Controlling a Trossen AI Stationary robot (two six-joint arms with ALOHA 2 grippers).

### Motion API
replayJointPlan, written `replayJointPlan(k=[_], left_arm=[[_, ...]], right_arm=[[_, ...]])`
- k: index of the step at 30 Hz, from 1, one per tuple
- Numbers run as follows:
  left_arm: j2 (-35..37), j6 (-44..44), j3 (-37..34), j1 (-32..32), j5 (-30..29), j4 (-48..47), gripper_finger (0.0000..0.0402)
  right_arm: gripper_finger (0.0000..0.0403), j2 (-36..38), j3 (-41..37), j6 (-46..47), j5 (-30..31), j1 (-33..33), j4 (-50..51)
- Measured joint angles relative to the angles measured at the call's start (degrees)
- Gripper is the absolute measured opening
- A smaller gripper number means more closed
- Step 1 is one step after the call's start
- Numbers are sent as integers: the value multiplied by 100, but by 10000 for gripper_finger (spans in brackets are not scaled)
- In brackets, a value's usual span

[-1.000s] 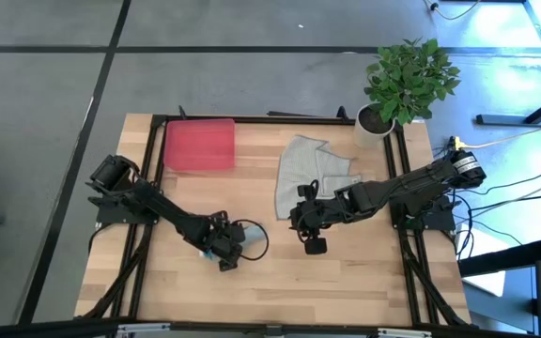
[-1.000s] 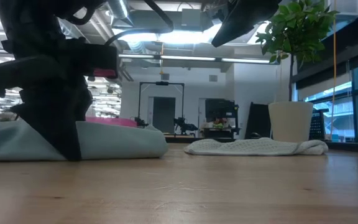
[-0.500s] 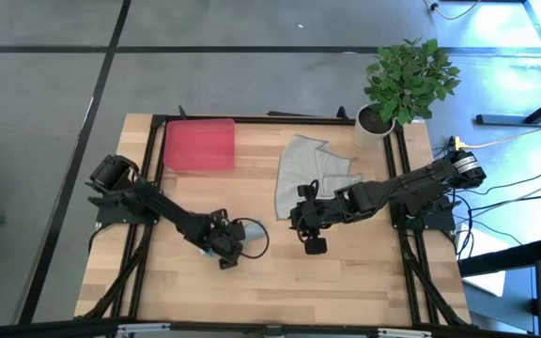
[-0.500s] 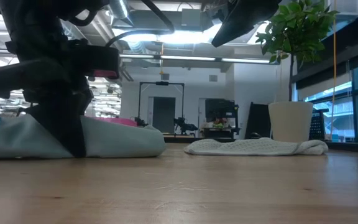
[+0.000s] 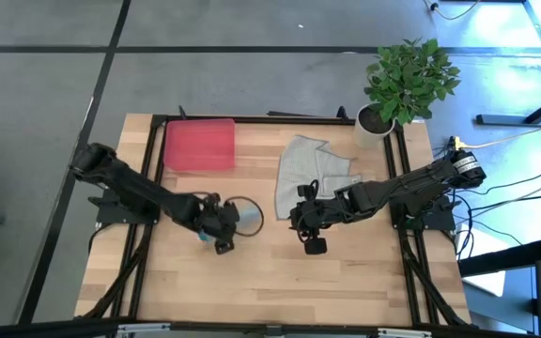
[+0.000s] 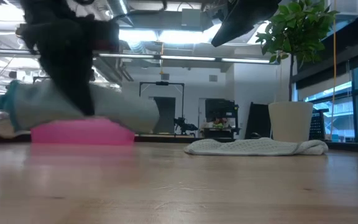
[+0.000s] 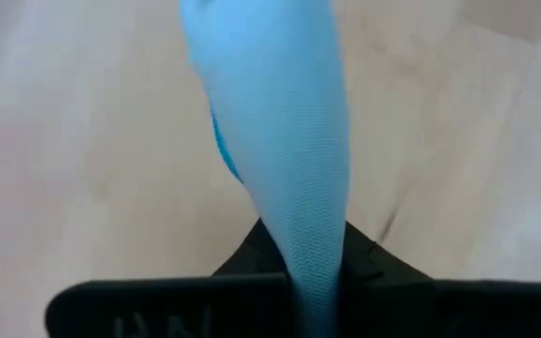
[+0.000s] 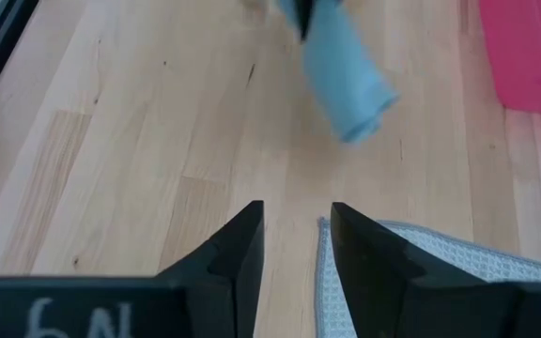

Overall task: Roll microfiber towels into tight, uniform cylinder then place into a basket
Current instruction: Put the blue towel into the pink bin

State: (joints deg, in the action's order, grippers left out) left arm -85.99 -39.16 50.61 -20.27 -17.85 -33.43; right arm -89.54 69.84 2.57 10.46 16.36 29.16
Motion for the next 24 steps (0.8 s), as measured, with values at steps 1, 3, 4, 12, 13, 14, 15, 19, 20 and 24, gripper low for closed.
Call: replayJointPlan(k=[1, 3, 4, 12, 13, 14, 15, 19, 20, 24], left_arm=[[169, 95, 24, 72, -25, -108, 12], [488, 322, 124, 244, -130, -330, 12], [617, 437, 175, 344, -191, -491, 12], [1391, 1083, 660, 1463, -641, -1760, 12], [1439, 1172, 710, 1649, -712, -1904, 12], [1480, 1284, 758, 1828, -777, -2013, 12], [1508, 1396, 777, 2024, -823, -2086, 12], [1501, 2280, 778, 2927, -736, -2184, 12], [1481, 2657, 780, 3136, -667, -2173, 12], [1459, 4130, 779, 3982, -336, -2082, 12]], right_arm=[[126, 0, 0, -1, 0, 0, -17], [126, 0, 0, -1, 0, 0, -26], [126, 0, 0, 0, -2, 0, -28], [126, 0, 0, -19, 0, 0, -71], [126, 0, 0, -23, 0, 0, -73], [126, 0, 0, -24, 0, 0, -74], [126, 0, 0, -24, 0, -4, -74], [126, 0, 0, -57, 0, -7, -71], [126, 0, 0, -129, 0, -7, -72], [126, 0, 0, -201, 0, -7, -255]])
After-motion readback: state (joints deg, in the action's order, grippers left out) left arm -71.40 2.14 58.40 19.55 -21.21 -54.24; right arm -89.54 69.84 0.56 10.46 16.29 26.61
